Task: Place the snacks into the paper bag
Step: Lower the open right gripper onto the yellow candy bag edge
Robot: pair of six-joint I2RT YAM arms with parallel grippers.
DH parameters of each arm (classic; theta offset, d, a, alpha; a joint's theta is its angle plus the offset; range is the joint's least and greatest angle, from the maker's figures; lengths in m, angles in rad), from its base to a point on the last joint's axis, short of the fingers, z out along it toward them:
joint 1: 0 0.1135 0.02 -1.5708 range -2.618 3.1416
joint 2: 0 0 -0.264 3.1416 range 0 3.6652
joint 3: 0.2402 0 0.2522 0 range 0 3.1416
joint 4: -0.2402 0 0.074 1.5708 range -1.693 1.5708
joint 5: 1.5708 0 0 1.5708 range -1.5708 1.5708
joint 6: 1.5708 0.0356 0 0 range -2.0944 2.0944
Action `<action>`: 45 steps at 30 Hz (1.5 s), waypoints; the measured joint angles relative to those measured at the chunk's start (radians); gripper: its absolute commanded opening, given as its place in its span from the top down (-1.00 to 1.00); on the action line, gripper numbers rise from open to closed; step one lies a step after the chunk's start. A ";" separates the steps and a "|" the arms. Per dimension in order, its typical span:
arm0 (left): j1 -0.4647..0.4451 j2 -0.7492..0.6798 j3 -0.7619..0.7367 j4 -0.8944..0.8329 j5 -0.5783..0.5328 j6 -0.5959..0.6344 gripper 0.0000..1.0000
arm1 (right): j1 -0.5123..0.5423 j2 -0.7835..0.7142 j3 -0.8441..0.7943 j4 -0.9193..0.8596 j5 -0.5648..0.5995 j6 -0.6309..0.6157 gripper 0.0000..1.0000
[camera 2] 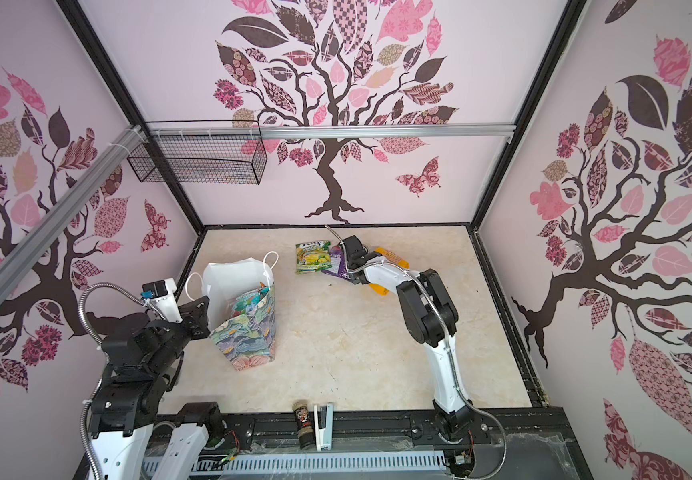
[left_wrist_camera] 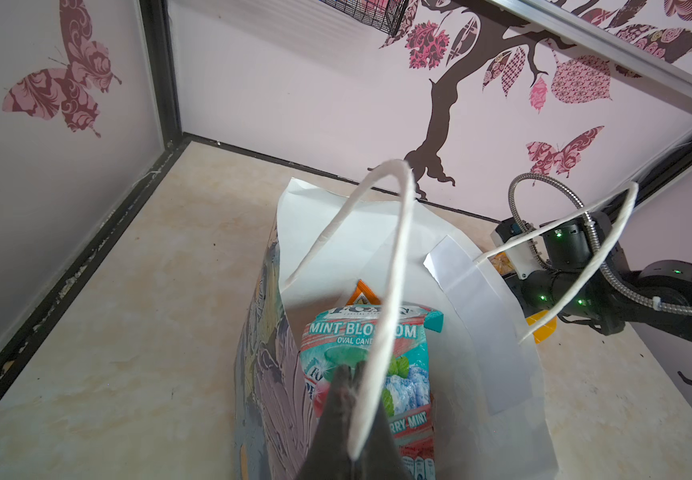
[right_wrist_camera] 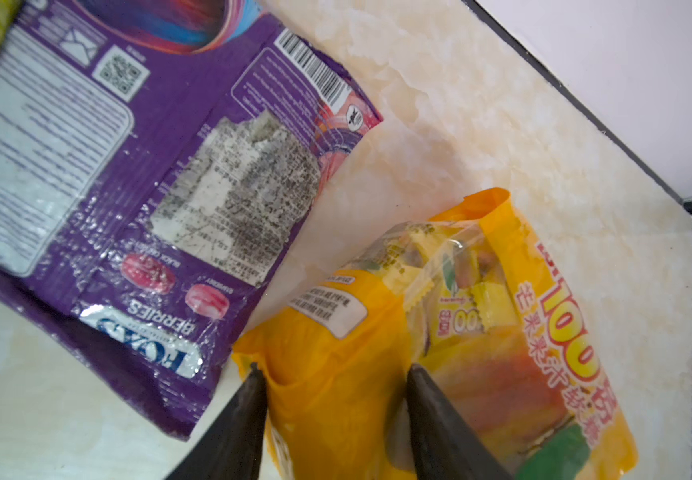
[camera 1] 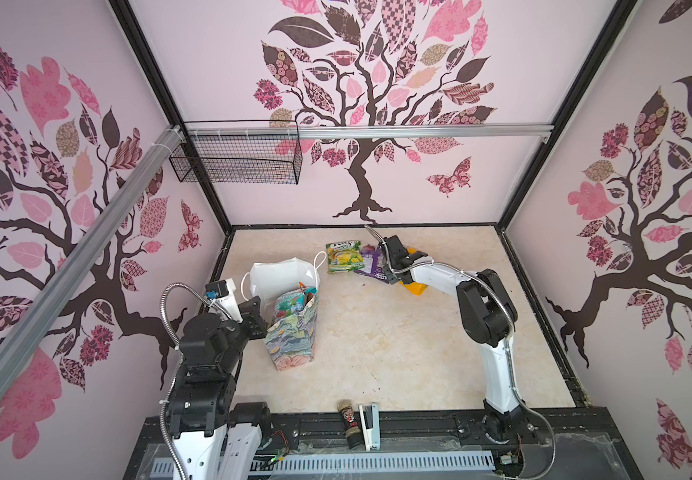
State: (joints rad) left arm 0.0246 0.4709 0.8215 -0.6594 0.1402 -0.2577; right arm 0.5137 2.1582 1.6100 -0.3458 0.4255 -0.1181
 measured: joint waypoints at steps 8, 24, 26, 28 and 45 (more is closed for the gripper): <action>0.000 0.000 0.000 0.000 0.000 0.000 1.00 | 0.000 0.000 0.000 0.014 -0.002 0.005 0.28; 0.000 0.000 0.000 0.000 0.000 0.000 1.00 | 0.000 0.006 -0.006 0.043 -0.001 0.026 1.00; 0.000 0.000 0.000 0.000 0.000 0.000 1.00 | 0.000 0.000 -0.025 0.060 -0.010 0.034 1.00; 0.000 0.000 0.000 0.000 0.000 0.000 1.00 | -0.003 -0.016 -0.053 0.085 -0.026 0.047 1.00; 0.000 -0.015 0.000 0.000 0.003 0.000 1.00 | -0.045 -0.215 -0.244 0.107 -0.253 0.150 1.00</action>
State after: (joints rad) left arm 0.0246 0.4561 0.8215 -0.6590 0.1436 -0.2581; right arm 0.4683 1.9430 1.3663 -0.2386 0.1730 0.0322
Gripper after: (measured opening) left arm 0.051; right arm 0.043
